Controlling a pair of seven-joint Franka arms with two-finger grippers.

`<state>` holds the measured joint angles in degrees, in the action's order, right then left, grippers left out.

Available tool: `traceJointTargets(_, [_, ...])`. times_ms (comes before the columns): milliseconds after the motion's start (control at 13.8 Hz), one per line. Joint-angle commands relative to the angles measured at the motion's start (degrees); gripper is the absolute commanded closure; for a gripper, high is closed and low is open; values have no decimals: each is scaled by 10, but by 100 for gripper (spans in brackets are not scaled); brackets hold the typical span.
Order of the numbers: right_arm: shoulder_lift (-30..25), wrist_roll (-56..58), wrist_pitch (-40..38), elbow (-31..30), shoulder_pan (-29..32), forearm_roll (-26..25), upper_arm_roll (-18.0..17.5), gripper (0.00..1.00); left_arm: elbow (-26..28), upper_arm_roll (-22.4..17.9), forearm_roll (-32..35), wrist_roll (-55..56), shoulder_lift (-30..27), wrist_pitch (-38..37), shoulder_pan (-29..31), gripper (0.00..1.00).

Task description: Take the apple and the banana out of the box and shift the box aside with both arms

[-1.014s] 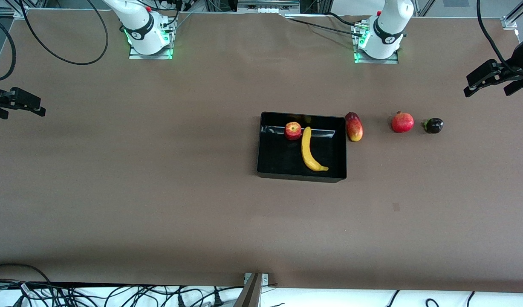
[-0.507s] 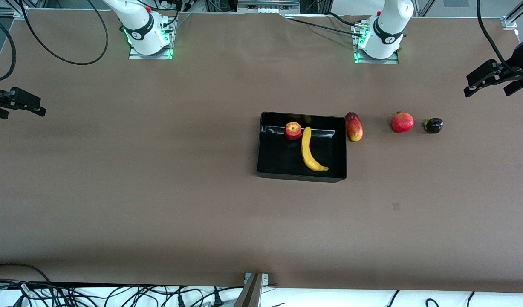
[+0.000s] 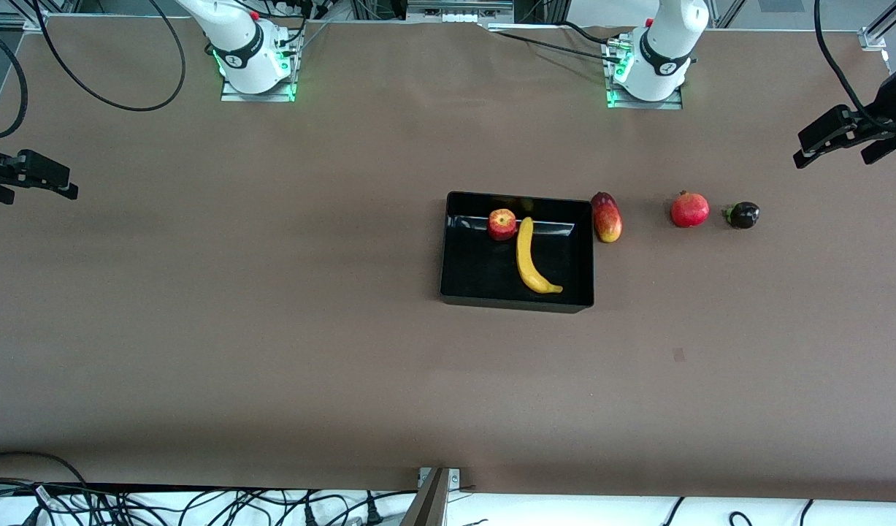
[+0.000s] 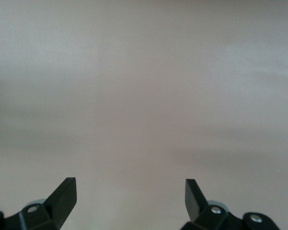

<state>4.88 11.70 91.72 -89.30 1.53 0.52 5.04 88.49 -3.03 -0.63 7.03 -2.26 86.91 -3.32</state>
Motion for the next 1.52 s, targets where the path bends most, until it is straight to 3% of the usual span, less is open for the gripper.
traceJointTargets(0, [6, 10, -8, 12, 8, 1, -2, 0, -13, 30, -4, 62, 25, 11, -2, 0])
traceJointTargets(580, [6, 10, -8, 12, 7, 1, -2, 0, -10, 182, 3, 326, 97, 123, -6, 0])
traceJointTargets(725, [6, 10, -8, 12, 8, 2, -2, 0, 1, 222, 43, 395, 112, 124, -12, 0])
traceJointTargets(942, [6, 10, -8, 12, 7, 2, -3, 0, 35, 233, 45, 470, 112, 171, -16, 0])
traceJointTargets(1159, [6, 10, -8, 12, 7, 2, -2, 0, 72, 253, 48, 469, 122, 187, -25, 0])
traceJointTargets(1449, [6, 10, -8, 12, 6, 2, -3, 0, 78, 257, 44, 467, 156, 185, -28, 0])
